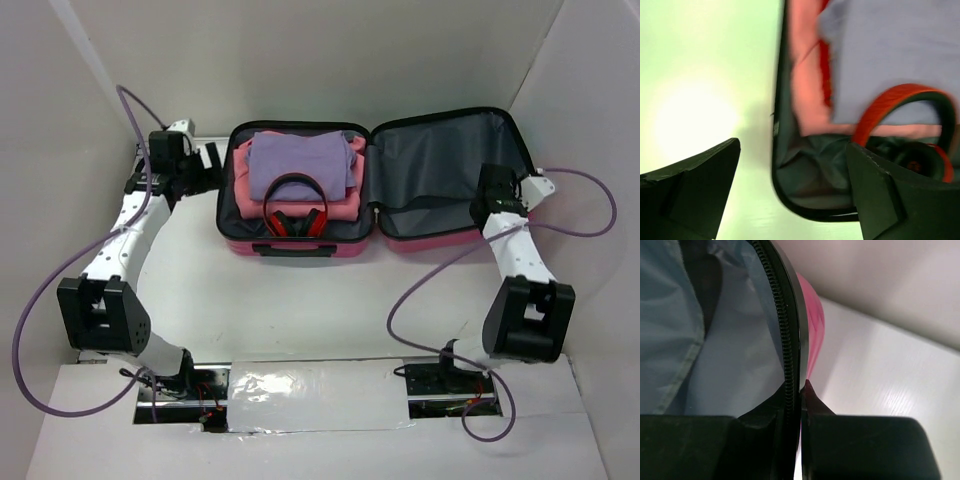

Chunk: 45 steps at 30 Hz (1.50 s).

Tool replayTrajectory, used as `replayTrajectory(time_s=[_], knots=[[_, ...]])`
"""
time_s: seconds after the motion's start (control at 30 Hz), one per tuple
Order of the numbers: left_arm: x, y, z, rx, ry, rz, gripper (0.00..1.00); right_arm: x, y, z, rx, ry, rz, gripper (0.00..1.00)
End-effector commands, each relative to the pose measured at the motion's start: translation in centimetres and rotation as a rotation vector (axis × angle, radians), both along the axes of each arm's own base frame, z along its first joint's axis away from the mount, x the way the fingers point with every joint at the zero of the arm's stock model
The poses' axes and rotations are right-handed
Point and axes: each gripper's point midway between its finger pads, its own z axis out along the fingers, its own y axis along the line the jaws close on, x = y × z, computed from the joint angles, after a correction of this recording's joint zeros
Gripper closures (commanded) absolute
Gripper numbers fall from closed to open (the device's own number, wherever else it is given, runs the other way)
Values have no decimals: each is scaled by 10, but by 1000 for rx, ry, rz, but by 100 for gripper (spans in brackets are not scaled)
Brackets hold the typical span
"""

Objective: Pack the luggage

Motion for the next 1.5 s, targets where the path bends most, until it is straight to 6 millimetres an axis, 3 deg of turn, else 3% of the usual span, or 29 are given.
replayTrajectory(time_s=[0.0, 0.13, 0.33, 0.53, 0.7, 0.77, 0.87, 0.9, 1.13, 1.27, 1.33, 1.4, 1.47], knots=[[2, 25, -20, -44, 21, 117, 1, 34, 53, 102, -167, -216, 251, 100], [14, 31, -55, -74, 92, 154, 1, 33, 93, 150, -239, -323, 375, 100], [22, 47, -89, -108, 150, 169, 4, 26, 161, 219, -345, -471, 628, 100], [14, 77, -117, -45, 196, 256, 7, 22, 233, 261, -390, -577, 938, 100], [18, 72, -134, -74, 199, 198, 24, 10, 292, 282, -425, -664, 1149, 100], [14, 64, -147, -96, 216, 158, 39, 5, 310, 294, -435, -700, 1211, 100], [12, 44, -156, -129, 201, 77, 52, -2, 341, 295, -440, -716, 1317, 100], [14, 33, -151, -118, 182, 44, 54, -5, 348, 298, -448, -731, 1344, 100], [6, -31, -150, -86, 166, -150, 59, -34, 407, 300, -426, -816, 1499, 100], [5, -64, -150, -166, 151, -199, 59, -57, 435, 291, -431, -849, 1580, 100], [6, -84, -149, -173, 151, -250, 59, -62, 446, 272, -435, -829, 1621, 100], [14, -94, -148, -155, 152, -270, 59, -70, 455, 265, -436, -831, 1648, 100], [17, -101, -146, -141, 144, -288, 59, -69, 463, 245, -440, -783, 1669, 100]])
